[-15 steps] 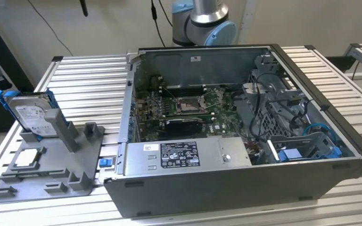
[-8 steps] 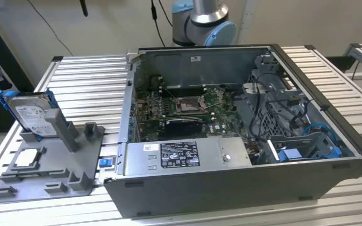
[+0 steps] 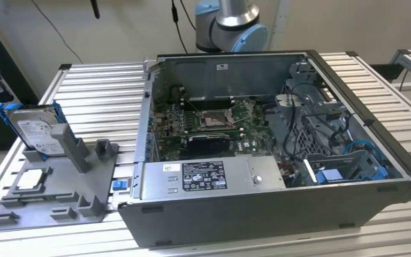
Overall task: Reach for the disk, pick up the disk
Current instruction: 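Pick up the disk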
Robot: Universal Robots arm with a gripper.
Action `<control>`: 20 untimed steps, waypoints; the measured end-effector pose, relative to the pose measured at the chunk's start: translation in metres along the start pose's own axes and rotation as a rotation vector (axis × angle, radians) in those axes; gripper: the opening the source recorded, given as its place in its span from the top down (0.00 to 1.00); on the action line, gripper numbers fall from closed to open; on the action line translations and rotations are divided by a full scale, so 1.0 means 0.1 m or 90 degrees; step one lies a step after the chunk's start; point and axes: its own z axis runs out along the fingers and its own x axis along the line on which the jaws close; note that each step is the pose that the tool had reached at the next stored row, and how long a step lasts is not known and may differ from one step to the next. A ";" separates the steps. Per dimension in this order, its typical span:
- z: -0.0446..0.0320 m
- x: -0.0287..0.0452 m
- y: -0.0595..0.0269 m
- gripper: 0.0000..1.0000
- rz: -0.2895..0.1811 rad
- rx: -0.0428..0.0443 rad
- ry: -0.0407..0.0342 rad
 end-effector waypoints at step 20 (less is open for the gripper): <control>0.000 0.000 0.000 1.00 0.166 -0.0034 -0.0060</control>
